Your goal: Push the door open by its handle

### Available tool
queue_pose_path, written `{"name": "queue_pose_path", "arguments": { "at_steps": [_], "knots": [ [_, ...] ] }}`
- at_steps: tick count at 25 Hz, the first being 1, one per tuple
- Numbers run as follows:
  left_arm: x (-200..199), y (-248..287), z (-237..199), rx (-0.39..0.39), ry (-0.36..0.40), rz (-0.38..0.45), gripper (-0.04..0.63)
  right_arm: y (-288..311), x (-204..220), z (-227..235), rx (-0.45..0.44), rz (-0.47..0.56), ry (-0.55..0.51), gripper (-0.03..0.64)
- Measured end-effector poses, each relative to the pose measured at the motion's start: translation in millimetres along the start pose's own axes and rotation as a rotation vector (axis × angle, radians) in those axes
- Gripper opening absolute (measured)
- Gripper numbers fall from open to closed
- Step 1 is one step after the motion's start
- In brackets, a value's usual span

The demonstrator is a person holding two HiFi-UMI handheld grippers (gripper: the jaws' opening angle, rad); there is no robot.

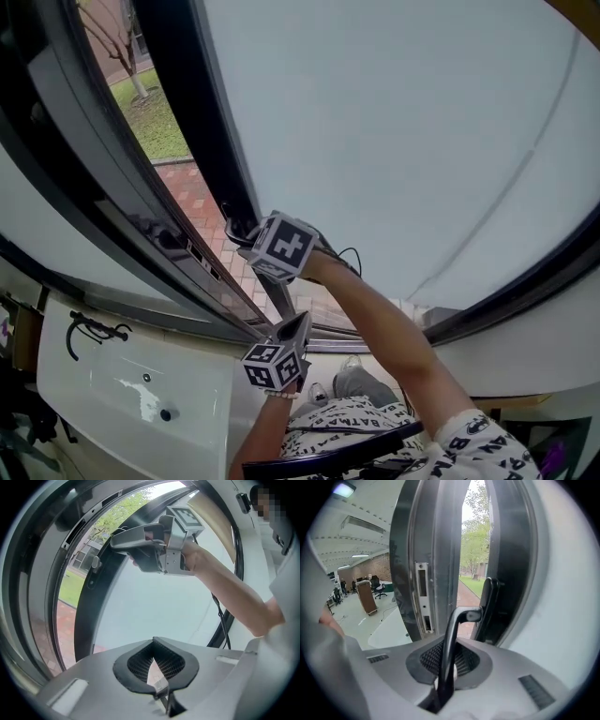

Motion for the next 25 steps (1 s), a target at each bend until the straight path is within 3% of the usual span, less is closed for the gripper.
{"name": "queue_pose_path", "arguments": {
  "at_steps": [9, 15, 21, 25],
  "knots": [
    [0, 21, -2, -0.051, 0.018, -0.017, -0.017, 8, 5, 74, 0.048, 0.006, 0.049, 0.032],
    [-17, 42, -18, -0.168, 0.036, -0.006, -0.017, 8, 5, 136, 0.094, 0.007, 0.11, 0.029],
    [-36, 76, -39, -0.291, 0.056, -0.05, -0.017, 7, 12, 199, 0.14, 0.007, 0.176, 0.028],
    [-57, 102, -37, -0.323, 0.059, -0.042, -0.017, 1, 23, 244, 0.162, 0.021, 0.244, 0.025]
  ]
}}
Point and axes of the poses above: the fingertips, and each gripper's own axes: y forward along the fingers, z to its right, x out of its underside, the point moved 6 cm from there along -y, backward along the fingers, and after that the axes turned 3 degrees about y, right-handed, at the moved point
